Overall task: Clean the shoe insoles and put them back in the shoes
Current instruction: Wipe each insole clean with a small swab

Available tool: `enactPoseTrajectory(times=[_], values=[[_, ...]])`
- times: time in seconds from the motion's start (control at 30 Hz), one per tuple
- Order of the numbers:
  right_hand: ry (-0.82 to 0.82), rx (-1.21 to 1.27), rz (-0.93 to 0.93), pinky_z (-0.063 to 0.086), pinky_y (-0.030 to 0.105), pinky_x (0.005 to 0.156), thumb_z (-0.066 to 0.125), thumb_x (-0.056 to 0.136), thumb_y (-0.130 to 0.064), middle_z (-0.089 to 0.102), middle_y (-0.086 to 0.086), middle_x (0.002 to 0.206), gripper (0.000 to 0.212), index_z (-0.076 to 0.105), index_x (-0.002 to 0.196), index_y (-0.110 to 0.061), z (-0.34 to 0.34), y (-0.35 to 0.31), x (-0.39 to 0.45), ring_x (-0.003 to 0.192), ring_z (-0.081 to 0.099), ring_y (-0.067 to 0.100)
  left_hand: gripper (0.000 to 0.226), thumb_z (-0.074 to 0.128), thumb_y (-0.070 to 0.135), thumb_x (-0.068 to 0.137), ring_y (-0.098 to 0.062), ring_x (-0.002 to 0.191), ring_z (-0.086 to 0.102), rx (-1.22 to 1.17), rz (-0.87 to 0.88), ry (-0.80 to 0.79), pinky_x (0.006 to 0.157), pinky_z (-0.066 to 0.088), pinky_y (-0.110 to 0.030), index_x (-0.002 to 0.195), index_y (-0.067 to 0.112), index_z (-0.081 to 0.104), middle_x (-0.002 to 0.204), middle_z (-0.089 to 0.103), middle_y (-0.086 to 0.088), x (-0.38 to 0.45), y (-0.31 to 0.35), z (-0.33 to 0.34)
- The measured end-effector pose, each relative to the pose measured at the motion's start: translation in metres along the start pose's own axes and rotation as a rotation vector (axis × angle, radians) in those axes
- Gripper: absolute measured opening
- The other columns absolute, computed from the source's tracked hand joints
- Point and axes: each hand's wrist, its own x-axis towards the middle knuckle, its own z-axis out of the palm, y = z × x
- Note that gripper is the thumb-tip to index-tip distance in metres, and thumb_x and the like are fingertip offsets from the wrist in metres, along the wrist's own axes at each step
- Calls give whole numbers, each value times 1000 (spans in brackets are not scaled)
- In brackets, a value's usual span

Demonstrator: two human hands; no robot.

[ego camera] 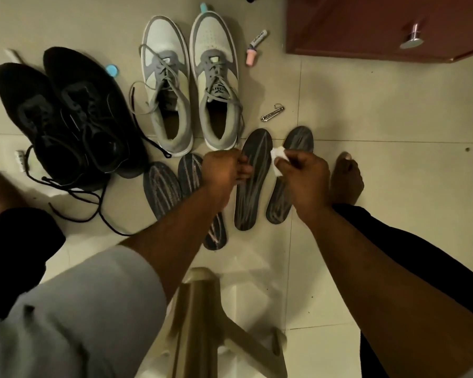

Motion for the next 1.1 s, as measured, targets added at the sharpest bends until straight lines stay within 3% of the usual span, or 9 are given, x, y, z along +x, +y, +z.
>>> enactPoseTrajectory(times=[0.07, 0.2, 0.37, 0.5, 0.63, 0.73, 0.93, 1.0, 1.1], values=[[41, 212, 199, 56, 31, 81, 67, 85, -8, 64, -14, 85, 20, 69, 104, -15, -2, 8, 12, 85, 64, 8, 12, 59, 14, 92, -25, 82, 68, 293, 162, 76, 73, 56, -27, 89, 10, 70, 88, 72, -11, 37, -3, 12], [55, 629, 482, 54, 29, 69, 60, 88, -3, 65, 9, 103, 17, 65, 96, -17, -5, 21, 28, 88, 65, 23, 27, 53, 18, 99, -28, 112, 61, 954, 372, 40, 95, 48, -36, 124, 13, 61, 121, 64, -11, 84, -6, 43], [11, 847, 570, 51, 30, 69, 64, 86, -10, 61, 10, 101, 13, 63, 97, -16, -1, 32, 43, 89, 59, 24, 27, 50, 31, 100, -33, 109, 62, 1088, 391, 156, 87, 51, -43, 121, 15, 53, 118, 63, -12, 110, -12, 69], [-73, 750, 421, 49, 25, 62, 67, 84, -6, 66, 3, 87, 12, 65, 94, -13, -1, 26, 42, 78, 61, 13, 28, 60, 40, 93, -31, 97, 65, 900, 308, 141, 78, 53, -36, 98, 13, 62, 104, 67, -11, 108, -10, 71], [-27, 814, 352, 46, 25, 58, 68, 82, -2, 67, 3, 72, 10, 66, 90, -8, -17, -5, 23, 64, 59, 12, 14, 77, 18, 82, -20, 69, 62, 499, 383, 2, 67, 55, -41, 79, 7, 69, 75, 66, -9, 31, 12, 44], [-117, 809, 258, 41, 23, 53, 69, 81, 0, 65, 9, 78, 13, 65, 91, -6, -32, -51, -11, 57, 54, 13, 3, 67, 9, 88, -27, 77, 68, 115, 404, -81, 71, 58, -41, 90, 8, 66, 85, 69, -16, -64, 40, -4], [-351, 871, 20, 36, 21, 43, 70, 77, 5, 68, 11, 75, 15, 63, 84, -8, -51, -161, -151, 54, 52, 16, 63, 45, 27, 77, -33, 107, 61, -509, 186, -348, 86, 57, -40, 132, -2, 54, 118, 61, -18, -242, 83, -110], [-405, 896, -19, 40, 21, 45, 72, 75, 2, 68, 17, 82, 17, 64, 87, -6, -53, -185, -196, 57, 54, 18, 58, 41, 36, 82, -34, 109, 60, -594, 254, -416, 97, 51, -43, 123, -1, 61, 120, 61, -18, -290, 89, -131], [-478, 931, -61, 48, 25, 53, 74, 73, 0, 69, 20, 88, 15, 68, 83, -8, -50, -214, -261, 66, 59, 22, 52, 43, 56, 89, -32, 90, 66, -782, 427, -486, 89, 53, -43, 107, 13, 66, 101, 65, -15, -346, 73, -163]])
